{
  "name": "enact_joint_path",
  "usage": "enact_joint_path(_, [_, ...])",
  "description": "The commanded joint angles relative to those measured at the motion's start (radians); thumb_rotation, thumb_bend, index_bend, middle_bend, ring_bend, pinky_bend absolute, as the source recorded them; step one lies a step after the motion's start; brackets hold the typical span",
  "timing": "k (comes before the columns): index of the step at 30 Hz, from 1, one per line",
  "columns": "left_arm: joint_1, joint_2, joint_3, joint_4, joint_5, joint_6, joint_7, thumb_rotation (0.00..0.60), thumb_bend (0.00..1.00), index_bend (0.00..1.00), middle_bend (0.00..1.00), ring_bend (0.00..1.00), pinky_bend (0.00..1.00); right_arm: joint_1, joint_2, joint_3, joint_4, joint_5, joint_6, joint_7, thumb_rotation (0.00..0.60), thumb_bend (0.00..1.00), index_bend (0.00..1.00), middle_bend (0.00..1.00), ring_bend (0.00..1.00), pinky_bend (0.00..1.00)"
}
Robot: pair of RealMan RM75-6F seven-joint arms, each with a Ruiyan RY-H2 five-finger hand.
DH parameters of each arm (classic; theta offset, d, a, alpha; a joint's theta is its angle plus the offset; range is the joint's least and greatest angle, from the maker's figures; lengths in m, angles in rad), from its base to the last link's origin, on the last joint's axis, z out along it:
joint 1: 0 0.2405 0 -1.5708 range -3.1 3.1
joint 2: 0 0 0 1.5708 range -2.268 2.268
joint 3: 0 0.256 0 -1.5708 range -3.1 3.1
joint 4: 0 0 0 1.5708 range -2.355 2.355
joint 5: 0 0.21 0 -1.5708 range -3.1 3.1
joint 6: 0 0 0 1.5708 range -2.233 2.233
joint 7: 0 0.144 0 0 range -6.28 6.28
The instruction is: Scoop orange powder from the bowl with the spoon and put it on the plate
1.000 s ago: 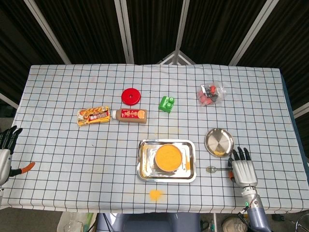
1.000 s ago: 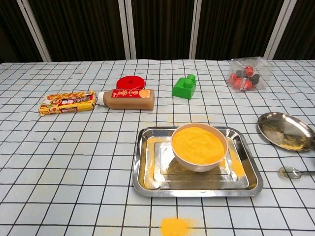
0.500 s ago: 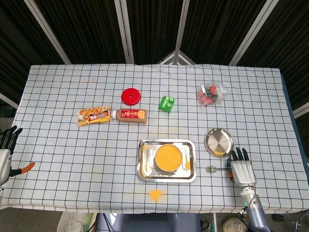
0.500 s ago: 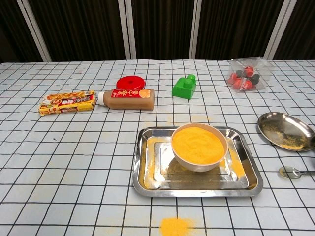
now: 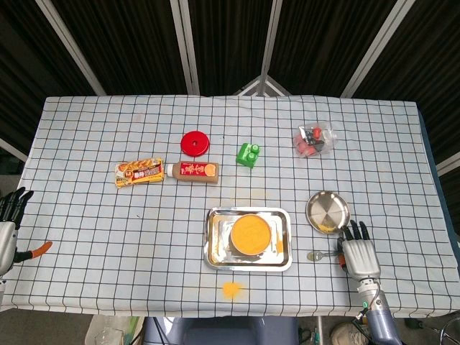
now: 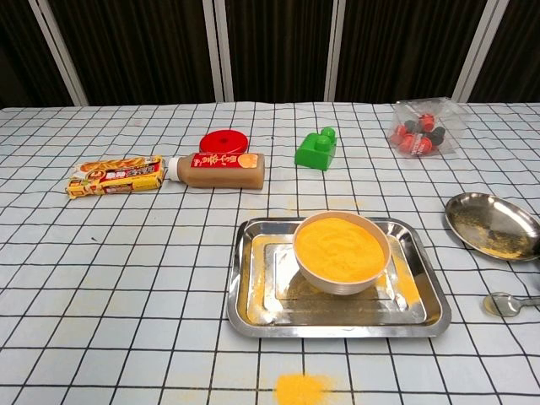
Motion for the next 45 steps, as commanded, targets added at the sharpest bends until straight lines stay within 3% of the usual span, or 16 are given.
enact_joint_path(1, [0.0,0.0,0.0,0.0,0.0,-0.001,0.0,0.6,0.0,0.0,0.0,0.0,0.0,-0.001,0.003,0.002,-0.006,-0.001,0.004,0.002,0.6,0.47,0.6,0.21,0.0,0.0])
enact_joint_path(18, [0.0,0.001,-0.001,-0.001,-0.001,-0.001,-0.002,0.6,0.0,0.0,0.0,0.0,0.0,-0.005,0.044,0.038,-0.091,0.004,0.047,0.041,0.6,0.47,0.61,0.21,0.0,0.0])
enact_joint_path(26, [0.0,-0.001,0.001,-0.001,0.003,0.002,0.003,0.6,0.0,0.0,0.0,0.0,0.0,0.011,0.081,0.078,-0.197,0.009,0.067,0.029,0.6,0.48,0.61,0.21,0.0,0.0])
enact_joint_path(35, [-0.002,-0.003,-0.002,0.014,0.013,0.012,0.016,0.6,0.0,0.0,0.0,0.0,0.0,0.075,0.073,0.125,-0.373,0.055,0.059,-0.177,0.6,0.49,0.61,0.21,0.0,0.0])
enact_joint_path(45, [-0.005,0.003,-0.008,0.021,0.01,0.007,0.002,0.6,0.0,0.0,0.0,0.0,0.0,0.16,-0.057,0.144,-0.456,0.148,0.068,-0.477,0.6,0.49,0.61,0.21,0.0,0.0])
